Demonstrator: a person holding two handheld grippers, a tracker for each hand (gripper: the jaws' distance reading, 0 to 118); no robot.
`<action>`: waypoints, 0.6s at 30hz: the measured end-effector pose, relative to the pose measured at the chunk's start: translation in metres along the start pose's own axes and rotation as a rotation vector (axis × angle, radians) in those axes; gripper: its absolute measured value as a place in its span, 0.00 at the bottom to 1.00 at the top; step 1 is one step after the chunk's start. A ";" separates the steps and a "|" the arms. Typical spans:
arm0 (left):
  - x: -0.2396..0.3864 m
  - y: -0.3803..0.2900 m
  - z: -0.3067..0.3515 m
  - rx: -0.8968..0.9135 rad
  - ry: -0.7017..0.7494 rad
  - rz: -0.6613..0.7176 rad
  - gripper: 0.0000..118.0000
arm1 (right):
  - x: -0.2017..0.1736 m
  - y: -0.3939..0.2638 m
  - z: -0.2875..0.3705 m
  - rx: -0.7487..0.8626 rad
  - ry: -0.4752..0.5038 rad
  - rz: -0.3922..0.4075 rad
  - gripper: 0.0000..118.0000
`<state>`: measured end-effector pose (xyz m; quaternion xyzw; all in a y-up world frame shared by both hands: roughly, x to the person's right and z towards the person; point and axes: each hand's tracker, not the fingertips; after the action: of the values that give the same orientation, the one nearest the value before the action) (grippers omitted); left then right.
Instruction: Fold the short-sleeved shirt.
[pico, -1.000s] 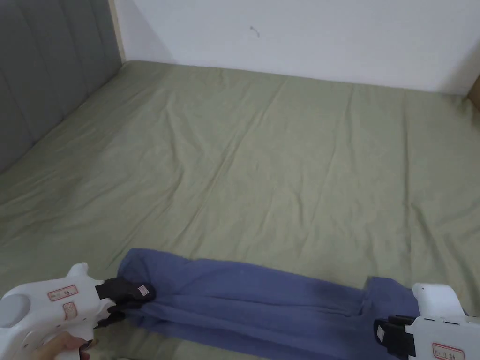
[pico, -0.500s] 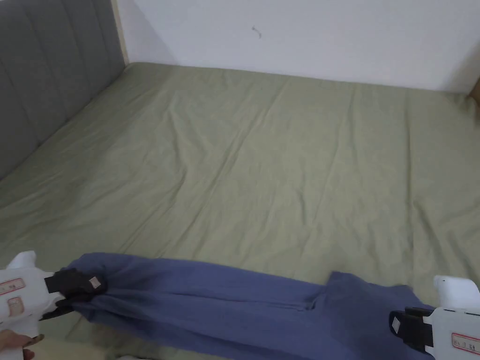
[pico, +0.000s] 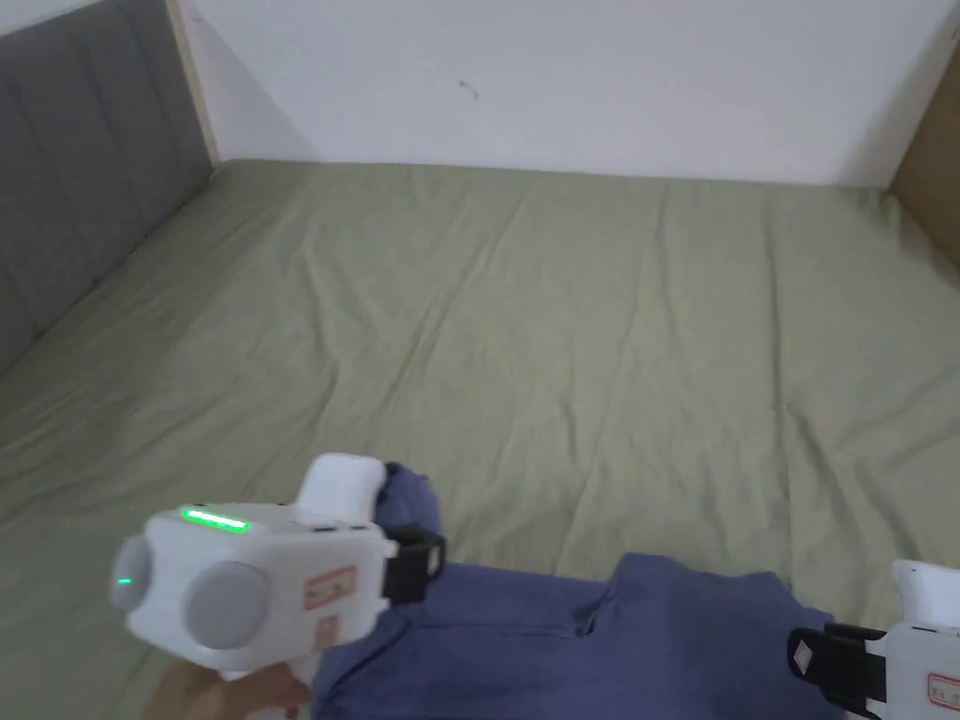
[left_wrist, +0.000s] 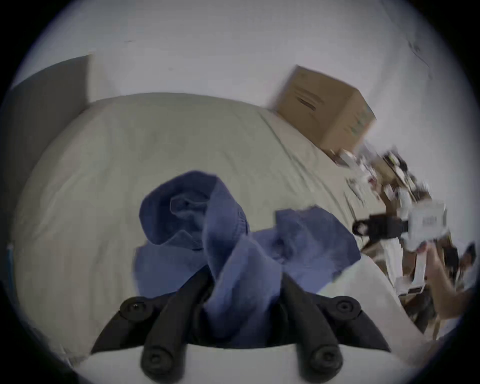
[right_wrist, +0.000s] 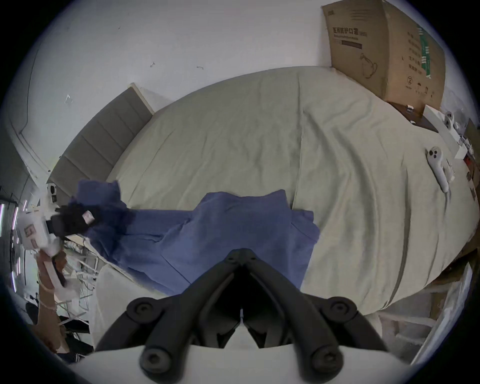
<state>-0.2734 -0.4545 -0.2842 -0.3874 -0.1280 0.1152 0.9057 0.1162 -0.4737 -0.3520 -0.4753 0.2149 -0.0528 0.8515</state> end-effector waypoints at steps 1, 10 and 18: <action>0.009 -0.003 -0.017 -0.031 -0.010 -0.039 0.06 | 0.003 -0.001 0.001 0.003 0.000 -0.006 0.00; 0.055 -0.041 -0.070 -0.165 -0.114 -0.161 0.87 | 0.034 -0.010 0.018 0.013 -0.043 -0.058 0.00; -0.018 -0.021 -0.017 0.014 -0.195 0.300 0.01 | 0.040 -0.014 0.015 0.016 -0.045 -0.080 0.00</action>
<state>-0.2828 -0.4858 -0.2831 -0.3826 -0.1551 0.2869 0.8644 0.1601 -0.4817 -0.3463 -0.4779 0.1761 -0.0779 0.8570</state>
